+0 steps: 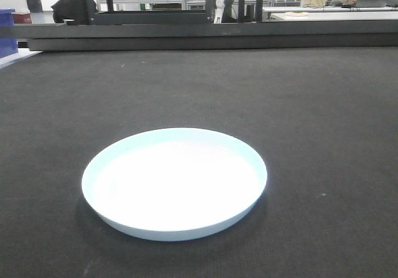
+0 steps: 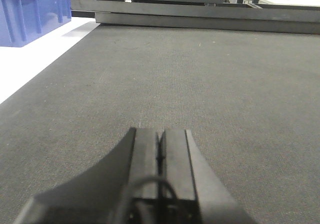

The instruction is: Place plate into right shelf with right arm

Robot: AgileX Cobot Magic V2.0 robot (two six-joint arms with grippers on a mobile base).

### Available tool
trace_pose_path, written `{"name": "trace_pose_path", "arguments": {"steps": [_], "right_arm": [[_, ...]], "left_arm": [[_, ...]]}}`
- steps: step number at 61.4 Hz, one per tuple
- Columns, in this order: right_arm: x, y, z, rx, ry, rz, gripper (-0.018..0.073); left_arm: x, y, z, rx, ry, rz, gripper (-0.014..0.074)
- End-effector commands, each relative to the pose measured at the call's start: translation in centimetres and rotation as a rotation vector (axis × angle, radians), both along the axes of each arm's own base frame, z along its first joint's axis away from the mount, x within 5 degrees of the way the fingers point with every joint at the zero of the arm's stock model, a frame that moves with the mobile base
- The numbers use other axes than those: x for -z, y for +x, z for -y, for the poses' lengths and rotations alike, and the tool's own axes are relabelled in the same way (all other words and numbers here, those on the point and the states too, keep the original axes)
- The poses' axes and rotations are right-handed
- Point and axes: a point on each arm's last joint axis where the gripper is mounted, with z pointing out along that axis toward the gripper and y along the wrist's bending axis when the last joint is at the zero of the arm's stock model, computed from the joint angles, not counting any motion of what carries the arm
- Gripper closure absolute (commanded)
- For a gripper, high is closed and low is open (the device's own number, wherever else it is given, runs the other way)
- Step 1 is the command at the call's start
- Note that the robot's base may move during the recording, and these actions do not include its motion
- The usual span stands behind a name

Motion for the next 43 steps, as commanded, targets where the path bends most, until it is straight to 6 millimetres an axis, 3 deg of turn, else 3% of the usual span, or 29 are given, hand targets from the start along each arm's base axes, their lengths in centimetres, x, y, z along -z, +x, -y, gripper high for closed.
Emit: {"name": "trace_pose_path", "arguments": {"steps": [1,7,25,34,43], "right_arm": [[0.0,2.0,-0.2,-0.018,0.008,-0.053,0.0505],[1.4,3.7,-1.1,-0.075,-0.004,-0.157,0.0505],[5.0,8.2,-7.3,-0.339,-0.063,-0.399,0.0503],[5.7,10.3,-10.3,-0.347,-0.049,-0.535,0.0503],[5.3,11.8,-12.7,-0.219,0.006,-0.649,0.0502]], "left_arm": [[-0.5,-0.1,-0.1,-0.009,-0.018,0.089,0.0724],[-0.5,-0.1,-0.1,-0.009,-0.018,0.089,0.0724],[-0.5,-0.1,-0.1,-0.009,-0.018,0.089,0.0724],[-0.5,-0.1,-0.1,-0.009,-0.018,0.089,0.0724],[-0.5,-0.1,-0.1,-0.009,-0.018,0.089,0.0724]]}}
